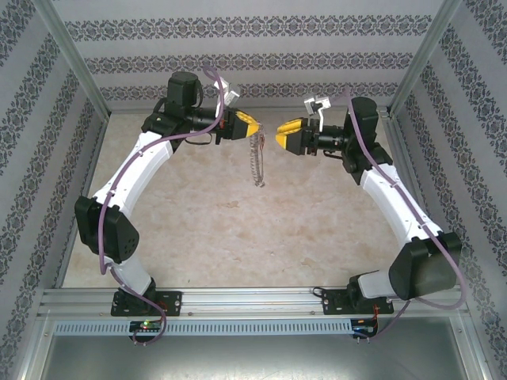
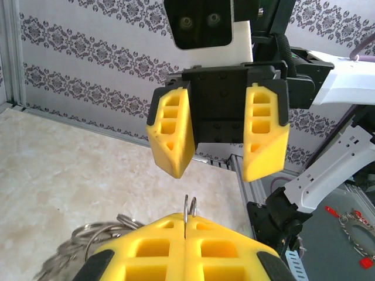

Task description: Put the keys on the keyring

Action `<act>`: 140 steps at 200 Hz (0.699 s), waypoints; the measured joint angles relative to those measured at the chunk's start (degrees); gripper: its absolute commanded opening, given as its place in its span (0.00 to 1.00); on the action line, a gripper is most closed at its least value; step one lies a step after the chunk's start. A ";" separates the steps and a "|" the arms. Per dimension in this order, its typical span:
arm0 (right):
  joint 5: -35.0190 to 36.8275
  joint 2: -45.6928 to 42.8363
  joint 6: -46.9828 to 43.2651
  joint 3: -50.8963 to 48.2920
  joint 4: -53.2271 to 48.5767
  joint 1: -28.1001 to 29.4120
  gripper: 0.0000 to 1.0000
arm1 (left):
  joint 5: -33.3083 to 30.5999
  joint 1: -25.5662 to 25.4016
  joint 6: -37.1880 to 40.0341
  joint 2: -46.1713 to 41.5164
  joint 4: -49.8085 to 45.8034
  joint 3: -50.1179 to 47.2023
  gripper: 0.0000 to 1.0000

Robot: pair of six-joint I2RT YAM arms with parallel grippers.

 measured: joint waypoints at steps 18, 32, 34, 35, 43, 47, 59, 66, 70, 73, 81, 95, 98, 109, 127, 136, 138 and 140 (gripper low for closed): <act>-0.22 1.25 0.00 0.72 0.02 0.09 0.49 | 0.04 0.00 0.02 0.00 0.00 0.00 0.00; -0.28 2.29 0.00 1.22 0.15 0.39 0.50 | 0.02 0.00 0.02 0.00 -0.02 0.00 0.00; -0.28 2.43 0.00 1.29 0.15 0.46 0.50 | 0.02 0.00 0.02 0.00 -0.02 0.00 0.00; -0.28 2.54 0.02 1.33 0.20 0.55 0.50 | 0.02 0.00 0.02 0.00 -0.02 0.00 0.00; -0.42 3.04 0.00 1.60 0.20 0.74 0.50 | 0.04 0.00 0.02 0.00 -0.02 0.00 0.00; -0.48 3.26 0.02 1.75 0.22 0.92 0.50 | 0.07 0.00 0.02 0.00 -0.02 0.00 0.00; -0.66 3.93 0.00 2.29 0.24 1.53 0.50 | 0.11 0.00 0.02 0.00 -0.02 0.00 0.00; -0.70 4.26 0.00 2.64 0.28 1.86 0.50 | 0.26 0.00 0.02 0.00 -0.02 0.00 0.00; -0.74 4.46 0.02 2.84 0.33 1.97 0.50 | 0.31 0.00 0.02 0.00 -0.02 0.00 0.00; -0.79 4.59 0.00 2.97 0.39 2.14 0.50 | 0.33 0.00 0.02 0.00 -0.02 0.00 0.00; -0.98 4.90 0.00 3.37 0.39 2.32 0.50 | 0.50 -0.02 0.02 0.00 -0.02 0.00 0.00; -1.11 5.49 0.02 4.13 0.42 2.78 0.48 | 0.76 -0.02 0.00 0.00 -0.02 0.00 0.00; -1.14 5.66 0.00 4.33 0.42 2.97 0.48 | 0.85 -0.02 0.00 0.00 -0.02 0.00 0.00; -1.16 6.21 0.00 4.96 0.44 3.26 0.46 | 0.96 -0.02 0.02 0.00 -0.02 0.00 0.00; -1.20 6.80 0.13 5.44 0.46 3.39 0.41 | 1.14 -0.02 0.02 0.00 -0.02 0.00 0.00; -1.29 6.93 0.00 5.46 0.46 3.41 0.35 | 1.16 -0.02 0.00 0.00 -0.02 0.00 0.00; -1.33 6.95 0.11 5.46 0.48 3.41 0.34 | 1.18 -0.02 0.00 0.00 -0.02 0.00 0.00; -1.29 6.97 0.28 5.46 0.44 3.41 0.32 | 1.18 -0.02 0.02 0.00 -0.02 0.00 0.00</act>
